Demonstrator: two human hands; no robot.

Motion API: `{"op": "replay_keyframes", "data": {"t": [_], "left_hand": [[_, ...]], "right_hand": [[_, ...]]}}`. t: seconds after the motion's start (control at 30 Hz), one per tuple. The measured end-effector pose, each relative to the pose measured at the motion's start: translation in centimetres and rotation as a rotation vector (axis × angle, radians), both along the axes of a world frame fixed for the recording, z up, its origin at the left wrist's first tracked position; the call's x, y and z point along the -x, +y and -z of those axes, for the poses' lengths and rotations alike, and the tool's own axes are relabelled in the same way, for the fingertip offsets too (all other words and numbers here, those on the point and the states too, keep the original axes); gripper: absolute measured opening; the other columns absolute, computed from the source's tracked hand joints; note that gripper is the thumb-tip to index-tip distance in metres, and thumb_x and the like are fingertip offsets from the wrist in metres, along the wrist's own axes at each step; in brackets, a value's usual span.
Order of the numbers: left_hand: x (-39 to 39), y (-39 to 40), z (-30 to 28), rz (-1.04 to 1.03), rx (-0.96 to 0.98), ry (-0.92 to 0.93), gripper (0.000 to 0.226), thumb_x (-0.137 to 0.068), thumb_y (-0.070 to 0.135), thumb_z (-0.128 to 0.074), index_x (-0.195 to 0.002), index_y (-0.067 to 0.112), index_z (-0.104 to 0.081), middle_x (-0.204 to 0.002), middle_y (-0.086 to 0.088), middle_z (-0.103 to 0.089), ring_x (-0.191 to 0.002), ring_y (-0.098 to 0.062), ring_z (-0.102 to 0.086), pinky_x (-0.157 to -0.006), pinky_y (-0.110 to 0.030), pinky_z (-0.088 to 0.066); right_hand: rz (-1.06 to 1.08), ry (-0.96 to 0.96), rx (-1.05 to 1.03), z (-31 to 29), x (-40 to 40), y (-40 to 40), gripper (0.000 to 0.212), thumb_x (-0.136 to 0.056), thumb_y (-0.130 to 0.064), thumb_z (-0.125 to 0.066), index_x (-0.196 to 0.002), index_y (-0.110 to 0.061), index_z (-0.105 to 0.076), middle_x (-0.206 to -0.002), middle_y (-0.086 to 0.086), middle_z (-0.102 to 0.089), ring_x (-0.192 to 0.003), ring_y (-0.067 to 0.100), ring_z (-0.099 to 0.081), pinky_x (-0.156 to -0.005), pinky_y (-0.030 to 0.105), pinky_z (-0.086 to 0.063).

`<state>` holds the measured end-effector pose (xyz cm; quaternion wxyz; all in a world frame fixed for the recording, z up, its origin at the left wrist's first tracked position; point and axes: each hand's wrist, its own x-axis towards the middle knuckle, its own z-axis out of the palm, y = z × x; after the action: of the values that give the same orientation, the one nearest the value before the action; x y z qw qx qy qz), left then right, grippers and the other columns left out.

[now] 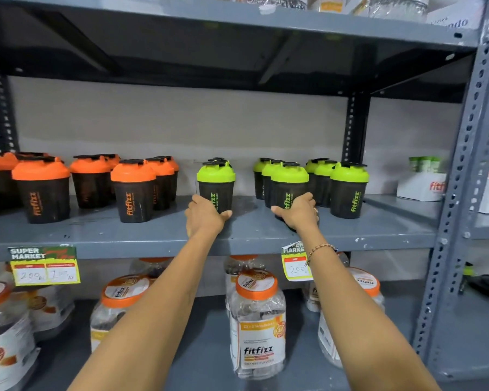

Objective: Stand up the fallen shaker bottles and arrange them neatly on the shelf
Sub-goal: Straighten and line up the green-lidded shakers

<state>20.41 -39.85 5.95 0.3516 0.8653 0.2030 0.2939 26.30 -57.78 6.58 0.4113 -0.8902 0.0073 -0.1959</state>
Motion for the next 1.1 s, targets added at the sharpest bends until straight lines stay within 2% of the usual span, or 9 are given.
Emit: {"op": "replay_keyframes", "data": {"t": [0.23, 0.4, 0.63, 0.7, 0.77, 0.83, 0.87, 1.0, 1.1], "left_hand": [[0.1, -0.5, 0.3, -0.062, -0.089, 0.043, 0.073, -0.082, 0.044, -0.068, -0.128, -0.001, -0.035, -0.133, -0.020, -0.049, -0.126, -0.035, -0.043, -0.093, -0.045, -0.042], [0.3, -0.4, 0.3, -0.075, -0.109, 0.058, 0.071, -0.082, 0.047, -0.067, -0.125, -0.001, -0.037, -0.128, -0.020, -0.053, -0.122, -0.036, -0.047, -0.089, -0.045, -0.043], [0.7, -0.5, 0.1, -0.034, -0.120, 0.069, 0.078, -0.078, 0.050, -0.070, -0.125, -0.003, -0.037, -0.128, -0.022, -0.053, -0.121, -0.037, -0.049, -0.091, -0.044, -0.043], [1.1, -0.3, 0.0, 0.007, -0.090, 0.055, 0.084, -0.075, 0.049, -0.074, -0.128, -0.004, -0.035, -0.130, -0.022, -0.050, -0.122, -0.036, -0.048, -0.095, -0.043, -0.042], [1.5, 0.4, -0.1, 0.028, -0.027, 0.000, 0.085, -0.075, 0.045, -0.075, -0.130, -0.005, -0.034, -0.132, -0.021, -0.048, -0.122, -0.036, -0.048, -0.095, -0.042, -0.043], [2.2, 1.6, -0.1, 0.019, 0.021, -0.090, 0.081, -0.078, 0.042, -0.073, -0.133, -0.005, -0.035, -0.133, -0.021, -0.050, -0.122, -0.036, -0.049, -0.094, -0.041, -0.043], [2.7, 2.5, 0.0, 0.002, 0.014, -0.144, 0.077, -0.080, 0.041, -0.072, -0.133, -0.004, -0.038, -0.132, -0.020, -0.052, -0.122, -0.035, -0.050, -0.094, -0.040, -0.043], [5.9, 8.3, 0.2, -0.123, -0.024, -0.367, 0.052, -0.084, 0.033, -0.069, -0.122, 0.001, -0.052, -0.116, -0.017, -0.062, -0.112, -0.032, -0.055, -0.096, -0.044, -0.045], [8.7, 14.7, 0.2, -0.295, -0.106, -0.454, 0.050, -0.083, 0.028, -0.070, -0.119, -0.002, -0.051, -0.120, -0.023, -0.054, -0.114, -0.037, -0.047, -0.100, -0.043, -0.037]], "right_hand": [[-0.061, -0.028, 0.021, 0.3, 0.0, -0.2, 0.083, -0.079, -0.042, -0.072, -0.132, 0.005, -0.031, -0.136, 0.021, -0.048, -0.126, 0.040, -0.047, -0.100, 0.047, -0.041], [-0.070, -0.023, 0.022, 0.3, 0.2, -0.2, 0.080, -0.080, -0.042, -0.071, -0.132, 0.004, -0.031, -0.136, 0.020, -0.049, -0.126, 0.040, -0.048, -0.100, 0.046, -0.041], [-0.025, -0.051, 0.022, 0.5, 1.2, -0.5, 0.093, -0.075, -0.043, -0.076, -0.136, 0.007, -0.027, -0.141, 0.024, -0.041, -0.128, 0.039, -0.044, -0.101, 0.045, -0.042], [0.064, -0.157, 0.009, 0.7, 2.3, -0.6, 0.078, -0.076, -0.036, -0.077, -0.130, 0.003, -0.037, -0.135, 0.022, -0.044, -0.124, 0.038, -0.047, -0.099, 0.043, -0.043], [0.097, -0.354, -0.024, 1.1, 3.6, -0.2, 0.047, -0.082, -0.023, -0.071, -0.120, -0.004, -0.050, -0.125, 0.017, -0.050, -0.115, 0.034, -0.052, -0.096, 0.041, -0.045], [0.015, -0.526, -0.073, 1.5, 5.0, 1.2, 0.018, -0.087, -0.010, -0.062, -0.105, -0.007, -0.060, -0.111, 0.012, -0.057, -0.102, 0.029, -0.058, -0.088, 0.039, -0.050], [-0.049, -0.562, -0.083, 1.5, 5.7, 2.4, 0.011, -0.087, -0.007, -0.059, -0.098, -0.008, -0.063, -0.105, 0.011, -0.059, -0.095, 0.028, -0.060, -0.083, 0.037, -0.050], [-0.316, -0.590, -0.084, 1.0, 8.4, 9.3, 0.009, -0.080, -0.002, -0.061, -0.082, -0.009, -0.066, -0.087, 0.010, -0.065, -0.073, 0.024, -0.062, -0.074, 0.030, -0.048], [-0.465, -0.507, -0.104, 0.5, 10.0, 15.4, 0.006, -0.079, -0.007, -0.065, -0.084, -0.009, -0.066, -0.081, 0.010, -0.068, -0.070, 0.020, -0.061, -0.077, 0.032, -0.053]]}}
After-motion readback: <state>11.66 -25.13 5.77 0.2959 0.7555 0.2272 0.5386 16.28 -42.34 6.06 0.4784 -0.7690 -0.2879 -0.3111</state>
